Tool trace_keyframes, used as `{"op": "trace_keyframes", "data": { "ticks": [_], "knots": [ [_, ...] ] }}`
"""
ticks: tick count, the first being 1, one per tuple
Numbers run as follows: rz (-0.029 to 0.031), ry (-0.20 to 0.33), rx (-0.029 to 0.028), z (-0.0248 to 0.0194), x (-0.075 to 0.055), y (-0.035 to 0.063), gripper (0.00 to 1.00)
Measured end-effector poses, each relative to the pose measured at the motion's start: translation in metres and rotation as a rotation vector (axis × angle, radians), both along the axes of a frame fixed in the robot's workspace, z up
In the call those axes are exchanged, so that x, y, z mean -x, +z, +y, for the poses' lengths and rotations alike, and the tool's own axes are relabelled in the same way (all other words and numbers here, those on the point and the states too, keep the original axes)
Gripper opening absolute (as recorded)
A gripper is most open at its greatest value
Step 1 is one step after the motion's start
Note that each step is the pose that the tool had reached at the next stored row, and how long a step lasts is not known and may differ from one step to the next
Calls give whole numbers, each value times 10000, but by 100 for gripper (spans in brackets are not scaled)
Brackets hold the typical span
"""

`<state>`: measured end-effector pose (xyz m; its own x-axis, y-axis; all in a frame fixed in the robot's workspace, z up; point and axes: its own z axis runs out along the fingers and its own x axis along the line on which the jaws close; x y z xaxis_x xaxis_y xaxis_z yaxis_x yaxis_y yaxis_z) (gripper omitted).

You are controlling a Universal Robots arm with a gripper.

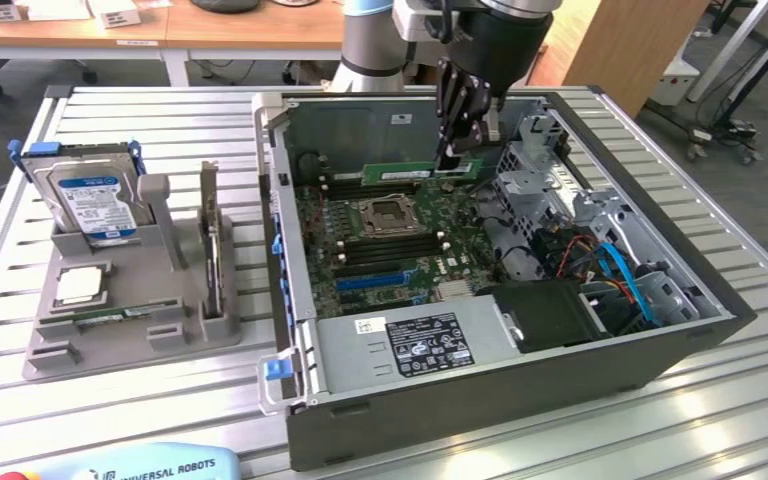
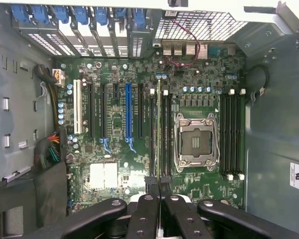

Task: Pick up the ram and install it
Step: 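Insert the ram into the slot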

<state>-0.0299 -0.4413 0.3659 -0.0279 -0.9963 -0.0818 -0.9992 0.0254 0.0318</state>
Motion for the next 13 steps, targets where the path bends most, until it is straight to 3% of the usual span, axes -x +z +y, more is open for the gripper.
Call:
{"op": "trace_keyframes", "data": {
  "ticks": [13],
  "knots": [
    [0, 0, 0, 0, 0, -134, 12]
  ]
}}
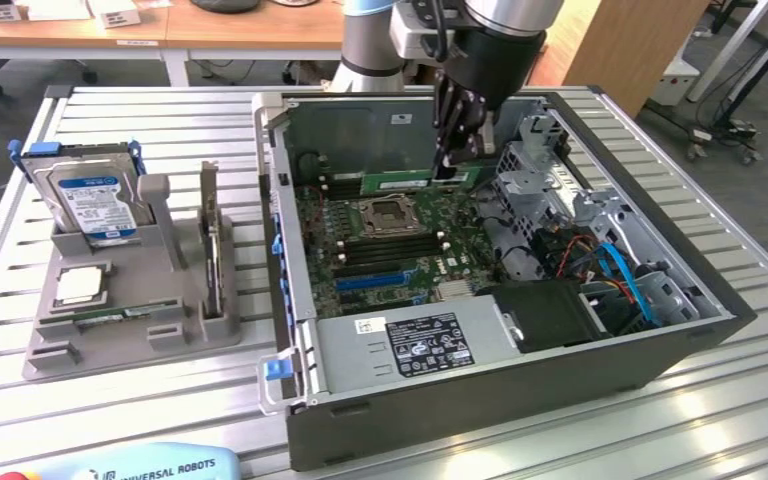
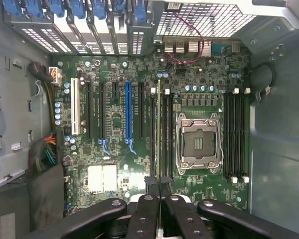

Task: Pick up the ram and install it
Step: 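Insert the ram into the slot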

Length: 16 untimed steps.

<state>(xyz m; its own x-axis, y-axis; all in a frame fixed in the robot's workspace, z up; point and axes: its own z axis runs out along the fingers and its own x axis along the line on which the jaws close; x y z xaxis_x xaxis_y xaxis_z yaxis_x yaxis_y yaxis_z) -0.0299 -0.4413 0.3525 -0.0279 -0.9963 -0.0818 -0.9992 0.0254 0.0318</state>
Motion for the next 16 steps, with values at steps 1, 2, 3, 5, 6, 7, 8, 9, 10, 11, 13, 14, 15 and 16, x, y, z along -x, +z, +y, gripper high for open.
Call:
{"op": "trace_keyframes", "data": {
  "ticks": [1, 2, 3, 5, 6, 7, 8, 9, 10, 11, 13, 14, 15, 16],
  "knots": [
    [0, 0, 0, 0, 0, -9, 12],
    [1, 0, 0, 0, 0, -18, 12],
    [0, 0, 1, 0, 0, -27, 12],
    [0, 0, 0, 0, 0, -46, 12],
    [0, 0, 0, 0, 0, -55, 12],
    [0, 0, -1, 0, 0, -65, 12],
    [0, 0, 1, 0, 0, -74, 12],
    [0, 0, 0, 0, 0, -85, 12],
    [0, 0, 1, 0, 0, -95, 12],
    [0, 0, 1, 0, 0, -104, 12],
    [0, 0, 0, 0, 0, -125, 12],
    [0, 0, 0, 0, 0, -135, 12],
    [0, 0, 0, 0, 0, -146, 12],
    [0, 0, 0, 0, 0, -156, 12]
  ]
}}
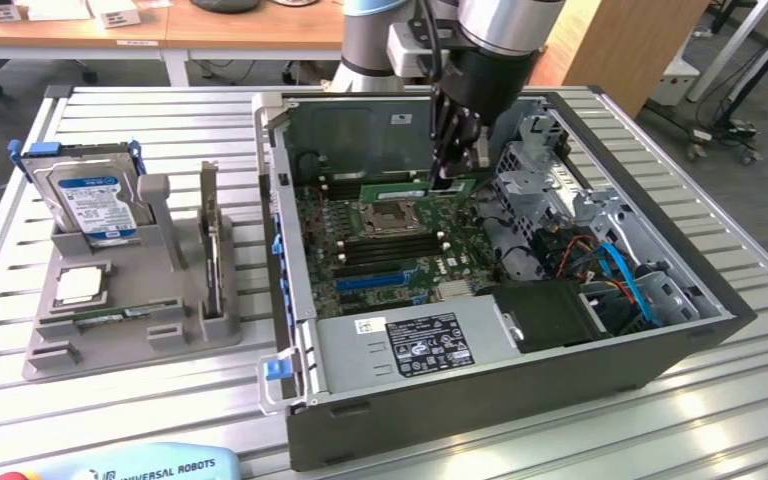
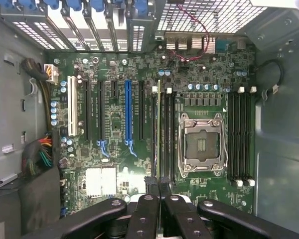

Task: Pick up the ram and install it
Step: 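Insert the ram into the slot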

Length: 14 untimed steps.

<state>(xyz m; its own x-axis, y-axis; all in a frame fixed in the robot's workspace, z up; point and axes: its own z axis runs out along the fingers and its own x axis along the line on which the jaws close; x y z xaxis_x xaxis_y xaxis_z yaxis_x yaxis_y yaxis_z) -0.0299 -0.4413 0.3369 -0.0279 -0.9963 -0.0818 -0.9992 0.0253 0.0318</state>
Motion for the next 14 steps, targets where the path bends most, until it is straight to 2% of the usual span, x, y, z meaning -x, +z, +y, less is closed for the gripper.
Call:
{"op": "trace_keyframes", "data": {
  "ticks": [14],
  "knots": [
    [0, 0, 0, 0, 0, -122, 12]
  ]
}}
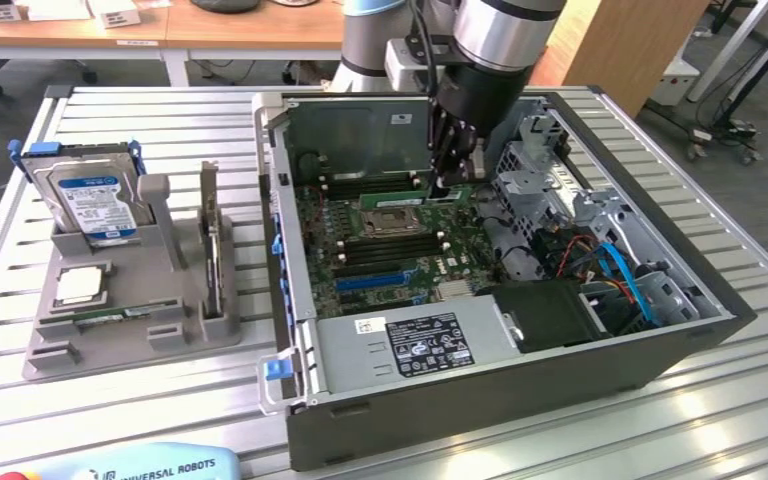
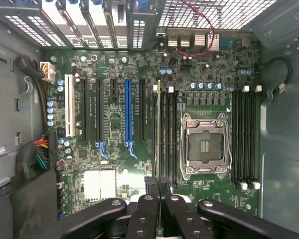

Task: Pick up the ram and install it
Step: 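Insert the ram into the slot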

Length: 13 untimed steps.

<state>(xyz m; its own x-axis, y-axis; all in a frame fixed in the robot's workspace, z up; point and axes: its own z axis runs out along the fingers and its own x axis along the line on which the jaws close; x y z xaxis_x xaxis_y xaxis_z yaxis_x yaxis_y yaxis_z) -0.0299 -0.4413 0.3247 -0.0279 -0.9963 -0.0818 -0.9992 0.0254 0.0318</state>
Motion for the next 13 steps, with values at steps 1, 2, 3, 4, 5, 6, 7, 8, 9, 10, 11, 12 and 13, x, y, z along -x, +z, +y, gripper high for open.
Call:
{"op": "trace_keyframes", "data": {
  "ticks": [1, 2, 3, 4, 5, 6, 7, 8, 9, 10, 11, 12, 13],
  "knots": [
    [0, -1, 0, 0, 1, -9, 12],
    [0, -1, 0, 0, 2, -21, 12],
    [0, 0, -1, 0, 2, -31, 12],
    [0, 1, 0, 0, 2, -40, 12],
    [0, 0, -1, 0, 2, -48, 12],
    [0, 0, -1, 0, 3, -56, 12],
    [1, 0, 0, 0, 3, -63, 12],
    [0, 0, -1, 0, 3, -69, 12],
    [0, 0, 0, 0, 3, -74, 12],
    [0, 0, 0, 0, 3, -80, 12],
    [0, 0, -1, 0, 3, -86, 12],
    [0, 0, -1, 0, 3, -93, 12],
    [0, 0, -2, 0, 3, -101, 12]
  ]
}}
